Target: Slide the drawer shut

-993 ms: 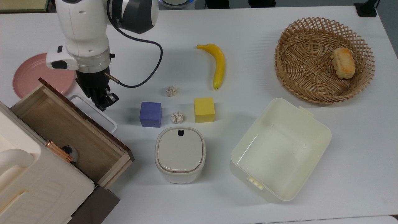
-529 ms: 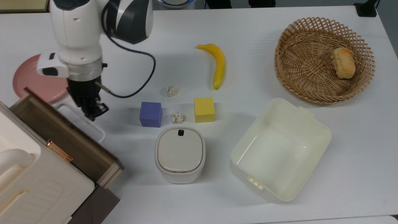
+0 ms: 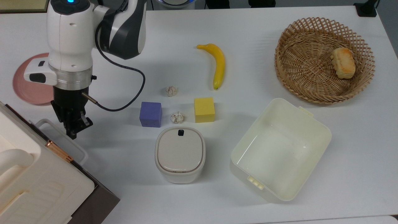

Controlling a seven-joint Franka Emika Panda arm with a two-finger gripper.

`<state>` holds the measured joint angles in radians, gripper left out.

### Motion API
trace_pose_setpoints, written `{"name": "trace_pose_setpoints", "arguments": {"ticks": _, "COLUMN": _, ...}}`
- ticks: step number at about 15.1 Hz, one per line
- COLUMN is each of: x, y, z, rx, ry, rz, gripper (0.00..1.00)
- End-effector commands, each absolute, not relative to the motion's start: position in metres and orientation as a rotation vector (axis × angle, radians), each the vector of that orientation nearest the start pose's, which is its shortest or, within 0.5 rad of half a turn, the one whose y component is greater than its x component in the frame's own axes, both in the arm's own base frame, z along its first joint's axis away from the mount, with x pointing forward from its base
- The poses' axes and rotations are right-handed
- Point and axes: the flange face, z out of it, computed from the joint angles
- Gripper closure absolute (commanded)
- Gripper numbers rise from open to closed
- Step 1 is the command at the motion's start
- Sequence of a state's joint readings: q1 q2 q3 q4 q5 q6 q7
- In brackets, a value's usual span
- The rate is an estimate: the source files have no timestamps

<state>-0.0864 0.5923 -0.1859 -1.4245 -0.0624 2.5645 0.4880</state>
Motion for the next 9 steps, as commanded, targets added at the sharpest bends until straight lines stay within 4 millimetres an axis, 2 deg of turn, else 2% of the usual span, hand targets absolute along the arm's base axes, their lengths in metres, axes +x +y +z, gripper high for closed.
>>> {"name": "trace_pose_setpoints", "arguments": {"ticks": 1, "x": 0.746, "y": -0.172, "z": 0.428, "rx": -2.894, "ry": 0.994, "rz": -1.047, "gripper": 1.00}}
{"name": "trace_pose_setpoints", "arguments": {"ticks": 6, "x": 0.744, "y": -0.172, "z": 0.422, "rx": -2.906, "ry": 0.986, "rz": -1.031, "gripper": 1.00}}
{"name": "trace_pose_setpoints", "arguments": {"ticks": 8, "x": 0.746, "y": -0.162, "z": 0.424, "rx": -2.928, "ry": 0.951, "rz": -1.026, "gripper": 1.00}}
{"name": "trace_pose_setpoints", "arguments": {"ticks": 9, "x": 0.747, "y": -0.150, "z": 0.425, "rx": -2.949, "ry": 0.922, "rz": -1.009, "gripper": 1.00}}
